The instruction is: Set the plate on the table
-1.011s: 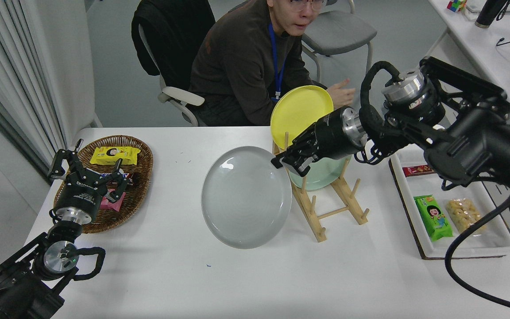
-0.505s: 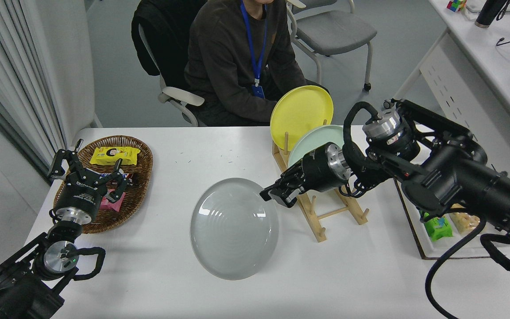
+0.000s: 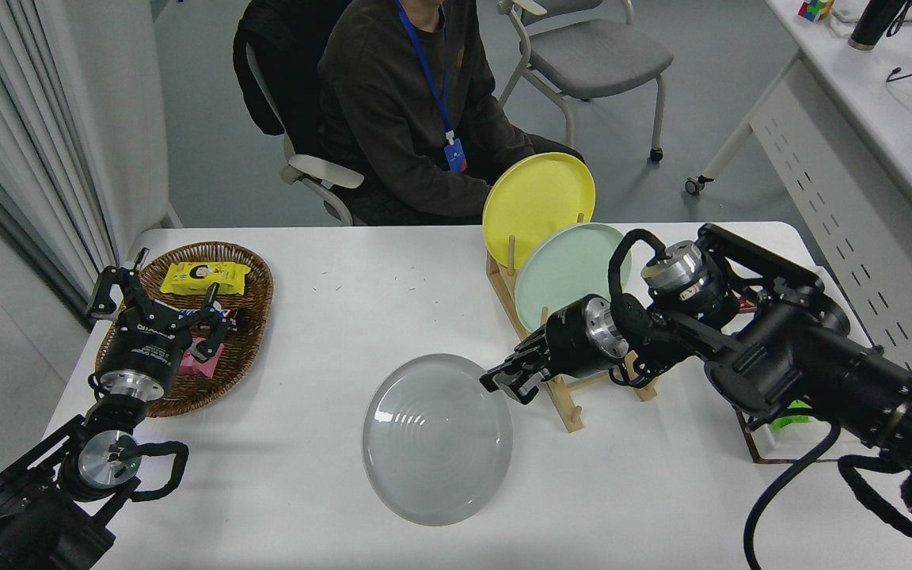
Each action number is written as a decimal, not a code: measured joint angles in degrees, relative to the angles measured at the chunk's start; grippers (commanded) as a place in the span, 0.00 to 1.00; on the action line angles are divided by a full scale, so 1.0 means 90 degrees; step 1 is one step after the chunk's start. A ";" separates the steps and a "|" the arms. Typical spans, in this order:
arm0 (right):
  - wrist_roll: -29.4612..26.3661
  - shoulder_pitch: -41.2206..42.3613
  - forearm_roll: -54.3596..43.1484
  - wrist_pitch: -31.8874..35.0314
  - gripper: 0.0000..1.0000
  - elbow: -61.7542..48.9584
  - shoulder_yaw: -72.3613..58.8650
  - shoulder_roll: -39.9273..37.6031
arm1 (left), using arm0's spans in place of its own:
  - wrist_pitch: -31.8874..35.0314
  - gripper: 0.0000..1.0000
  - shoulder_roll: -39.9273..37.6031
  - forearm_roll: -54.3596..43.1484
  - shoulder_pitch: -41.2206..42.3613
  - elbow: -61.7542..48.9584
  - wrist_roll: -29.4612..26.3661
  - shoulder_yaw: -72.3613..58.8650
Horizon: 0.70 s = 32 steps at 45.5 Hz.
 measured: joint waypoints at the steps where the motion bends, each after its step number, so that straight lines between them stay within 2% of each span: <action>1: 0.0004 -0.0009 -0.0004 0.0000 0.00 -0.0061 0.0005 0.0021 | 0.0000 0.98 0.0000 0.0000 0.0000 0.0000 0.0000 0.0000; 32: 0.0033 -0.0134 -0.0421 -0.0001 0.00 -0.1358 -0.0001 0.0719 | 0.0000 0.98 0.0000 0.0000 0.0000 0.0000 -0.0003 0.0000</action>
